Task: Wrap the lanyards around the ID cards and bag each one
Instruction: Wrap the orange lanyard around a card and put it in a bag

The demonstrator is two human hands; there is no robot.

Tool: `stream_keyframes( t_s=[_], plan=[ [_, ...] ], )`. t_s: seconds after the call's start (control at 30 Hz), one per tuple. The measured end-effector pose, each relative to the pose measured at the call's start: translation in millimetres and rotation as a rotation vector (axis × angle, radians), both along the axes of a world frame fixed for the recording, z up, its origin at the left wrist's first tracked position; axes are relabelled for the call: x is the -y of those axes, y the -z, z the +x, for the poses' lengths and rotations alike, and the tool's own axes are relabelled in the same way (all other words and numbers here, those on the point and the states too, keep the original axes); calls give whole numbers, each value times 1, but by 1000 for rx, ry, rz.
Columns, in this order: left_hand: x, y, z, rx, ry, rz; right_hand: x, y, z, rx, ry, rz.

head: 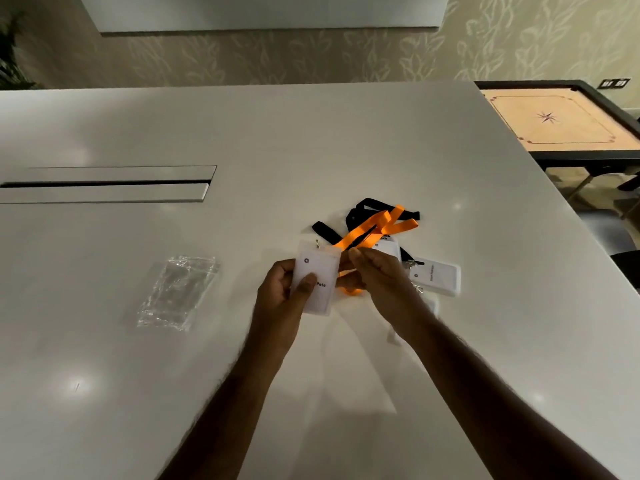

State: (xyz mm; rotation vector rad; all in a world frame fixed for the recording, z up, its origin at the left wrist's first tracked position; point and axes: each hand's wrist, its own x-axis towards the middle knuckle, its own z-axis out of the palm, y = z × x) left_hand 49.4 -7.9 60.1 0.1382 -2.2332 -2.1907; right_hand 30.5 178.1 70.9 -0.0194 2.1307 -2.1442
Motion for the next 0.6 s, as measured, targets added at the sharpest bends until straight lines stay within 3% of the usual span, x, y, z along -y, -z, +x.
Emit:
stream_keyframes(
  t_s=[0.27, 0.47, 0.6],
  plan=[
    [35, -29, 0, -115, 23, 4, 19, 2, -14, -330, -71, 481],
    [55, -44, -6, -104, -22, 60, 44, -5, -21, -330, 22, 449],
    [68, -46, -5, 11, 18, 223, 53, -13, -19, -384, -43, 412]
  ],
)
